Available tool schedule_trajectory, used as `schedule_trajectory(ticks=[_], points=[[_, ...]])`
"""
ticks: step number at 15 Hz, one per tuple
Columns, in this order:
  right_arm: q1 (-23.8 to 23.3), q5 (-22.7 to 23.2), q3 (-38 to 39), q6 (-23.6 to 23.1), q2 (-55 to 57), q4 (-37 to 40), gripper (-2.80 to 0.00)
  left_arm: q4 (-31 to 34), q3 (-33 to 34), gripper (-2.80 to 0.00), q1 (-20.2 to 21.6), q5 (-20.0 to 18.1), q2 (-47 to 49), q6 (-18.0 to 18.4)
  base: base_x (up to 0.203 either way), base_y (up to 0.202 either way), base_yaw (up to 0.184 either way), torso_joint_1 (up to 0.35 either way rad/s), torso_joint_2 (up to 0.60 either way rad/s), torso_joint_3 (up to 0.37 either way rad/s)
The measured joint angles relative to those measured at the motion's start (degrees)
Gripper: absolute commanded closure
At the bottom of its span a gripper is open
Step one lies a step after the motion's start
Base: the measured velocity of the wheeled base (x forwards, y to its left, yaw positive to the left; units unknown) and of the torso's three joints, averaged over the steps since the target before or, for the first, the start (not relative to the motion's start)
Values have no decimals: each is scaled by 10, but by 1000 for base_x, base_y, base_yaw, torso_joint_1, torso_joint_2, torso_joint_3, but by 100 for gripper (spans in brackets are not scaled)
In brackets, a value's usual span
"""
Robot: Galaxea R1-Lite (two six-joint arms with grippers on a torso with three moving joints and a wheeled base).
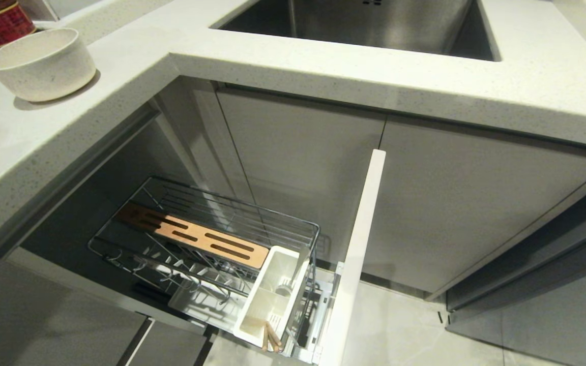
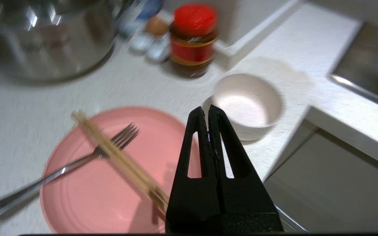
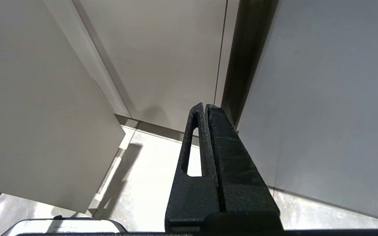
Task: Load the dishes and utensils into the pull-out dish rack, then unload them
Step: Pick up the chopsticks and place it in the cupboard
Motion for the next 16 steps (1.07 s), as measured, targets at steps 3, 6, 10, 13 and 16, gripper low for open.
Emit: schedule_trajectory(ticks=[3,6,10,13,16], points=[[0,0,0,0,0,0,0,93,-58,0,5,67,68,-32,0,0,0,0,0,0],[0,0,0,0,0,0,0,227,-121,0,7,86,113,-62,0,0,0,0,0,0],[0,0,0,0,0,0,0,295,-143,-280,12,109,138,-82,0,0,0,0,0,0],[0,0,0,0,0,0,0,315,-144,-280,13,109,145,-145,0,0,0,0,0,0],[0,0,0,0,0,0,0,320,-141,-280,16,109,148,-205,0,0,0,0,0,0]])
